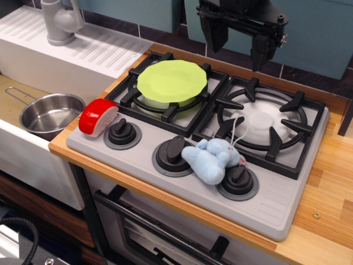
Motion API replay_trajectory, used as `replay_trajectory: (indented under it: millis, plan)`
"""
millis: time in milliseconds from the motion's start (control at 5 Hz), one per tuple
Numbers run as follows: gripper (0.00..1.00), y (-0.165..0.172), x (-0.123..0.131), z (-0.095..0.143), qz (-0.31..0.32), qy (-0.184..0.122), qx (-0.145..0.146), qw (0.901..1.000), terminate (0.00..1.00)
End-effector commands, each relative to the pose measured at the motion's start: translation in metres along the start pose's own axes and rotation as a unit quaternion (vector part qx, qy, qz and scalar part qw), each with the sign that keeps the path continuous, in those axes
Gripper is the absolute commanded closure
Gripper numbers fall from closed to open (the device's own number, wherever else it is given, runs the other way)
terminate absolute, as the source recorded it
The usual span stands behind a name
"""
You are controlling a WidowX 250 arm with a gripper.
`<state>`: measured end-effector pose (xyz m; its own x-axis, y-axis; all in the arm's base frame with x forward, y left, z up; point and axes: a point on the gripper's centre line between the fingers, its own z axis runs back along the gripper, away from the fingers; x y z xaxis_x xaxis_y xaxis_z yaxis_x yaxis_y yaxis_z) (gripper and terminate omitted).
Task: End effector reaching stuffedhippo
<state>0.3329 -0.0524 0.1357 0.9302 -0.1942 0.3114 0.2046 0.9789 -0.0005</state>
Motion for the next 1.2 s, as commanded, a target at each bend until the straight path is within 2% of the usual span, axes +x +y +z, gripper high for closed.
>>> replay_trajectory:
  millis: [0,200,400,600,800,1000]
  plan:
    - [0.0,0.0,0.0,0.0,0.0,0.0,0.0,1.0,0.0]
    - [0.0,-0.035,-0.048,-0.005,0.046,-0.021,-0.002,0.9987,0.0]
    - [0.0,-0.059,-0.077,-0.001,0.073,-0.032,0.014,0.9967,0.0]
    - [0.0,-0.075,-0.091,-0.004,0.088,-0.044,0.021,0.9949,0.0]
    - [0.0,-0.082,-0.096,-0.014,0.086,-0.077,0.025,0.993,0.0]
    - [0.0,-0.077,-0.092,-0.01,0.069,-0.107,0.03,0.9914,0.0]
